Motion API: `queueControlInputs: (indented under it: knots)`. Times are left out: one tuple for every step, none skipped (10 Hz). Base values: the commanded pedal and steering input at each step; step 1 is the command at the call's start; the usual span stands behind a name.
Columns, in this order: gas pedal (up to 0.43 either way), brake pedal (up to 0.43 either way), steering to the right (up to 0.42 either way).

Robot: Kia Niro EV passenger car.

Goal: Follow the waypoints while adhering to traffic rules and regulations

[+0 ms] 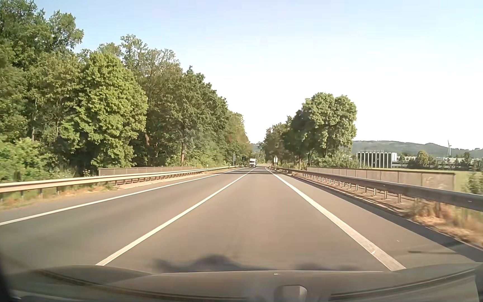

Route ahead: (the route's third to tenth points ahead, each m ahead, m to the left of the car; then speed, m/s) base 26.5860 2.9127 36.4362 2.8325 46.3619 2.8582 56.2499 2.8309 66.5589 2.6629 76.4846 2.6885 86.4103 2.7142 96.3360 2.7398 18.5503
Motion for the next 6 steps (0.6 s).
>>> queueControlInputs:
  knots:
    - [0.209,0.006,0.0]
    - [0.209,0.006,0.0]
    - [0.209,0.006,0.001]
    - [0.209,0.006,0.003]
    - [0.209,0.006,0.003]
    - [0.209,0.006,0.003]
